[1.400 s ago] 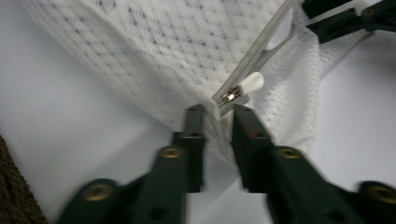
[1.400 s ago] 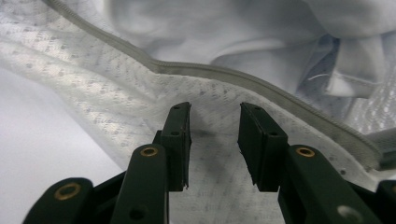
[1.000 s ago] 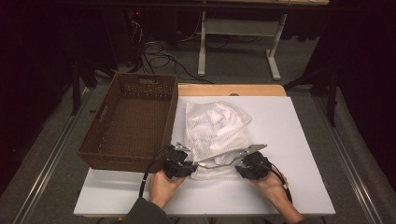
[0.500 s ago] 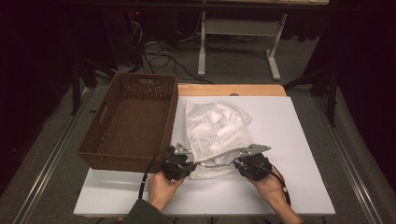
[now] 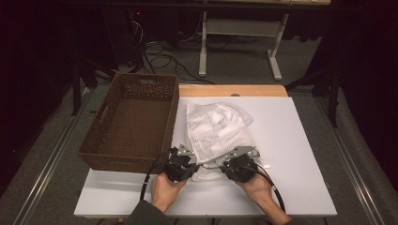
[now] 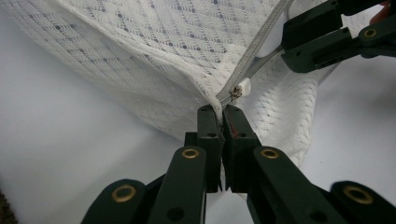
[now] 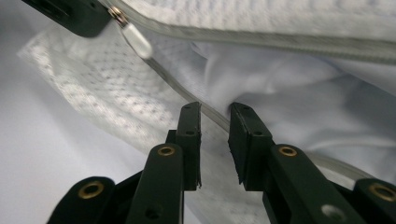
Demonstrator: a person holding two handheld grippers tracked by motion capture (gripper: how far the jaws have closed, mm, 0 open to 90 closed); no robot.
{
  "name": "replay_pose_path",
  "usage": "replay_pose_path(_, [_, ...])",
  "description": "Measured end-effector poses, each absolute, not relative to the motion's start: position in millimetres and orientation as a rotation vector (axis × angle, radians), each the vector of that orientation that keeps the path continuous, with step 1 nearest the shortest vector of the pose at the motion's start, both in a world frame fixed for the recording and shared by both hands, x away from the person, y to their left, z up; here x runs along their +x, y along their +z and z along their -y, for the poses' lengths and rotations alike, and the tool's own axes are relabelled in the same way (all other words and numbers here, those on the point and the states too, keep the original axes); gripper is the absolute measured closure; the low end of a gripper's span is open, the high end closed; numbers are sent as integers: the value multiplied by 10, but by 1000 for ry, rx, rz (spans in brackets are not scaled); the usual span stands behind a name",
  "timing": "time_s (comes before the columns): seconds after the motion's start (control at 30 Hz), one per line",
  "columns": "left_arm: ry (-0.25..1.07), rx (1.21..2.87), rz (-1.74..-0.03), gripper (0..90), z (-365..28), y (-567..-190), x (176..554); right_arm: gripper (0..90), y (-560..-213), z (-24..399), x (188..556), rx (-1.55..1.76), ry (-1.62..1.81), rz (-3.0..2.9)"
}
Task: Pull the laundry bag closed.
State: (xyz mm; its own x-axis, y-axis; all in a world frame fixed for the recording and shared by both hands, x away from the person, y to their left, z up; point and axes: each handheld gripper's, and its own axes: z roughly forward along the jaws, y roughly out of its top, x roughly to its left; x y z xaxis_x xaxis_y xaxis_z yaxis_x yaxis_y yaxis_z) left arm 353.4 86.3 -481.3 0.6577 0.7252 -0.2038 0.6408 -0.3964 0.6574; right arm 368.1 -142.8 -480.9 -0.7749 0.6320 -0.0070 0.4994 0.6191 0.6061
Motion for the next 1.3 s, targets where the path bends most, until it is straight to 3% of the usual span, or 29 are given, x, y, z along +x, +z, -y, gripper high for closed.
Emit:
replay_pose_path(0.67, [145, 2152, -1042, 866, -823, -4832, 3509, 708, -4848, 1072, 3667, 814, 917, -2715])
replay_pose_path(1.3, [153, 2188, -1057, 866, -815, -4880, 3527, 770, -4793, 1025, 3624, 781, 974, -2724])
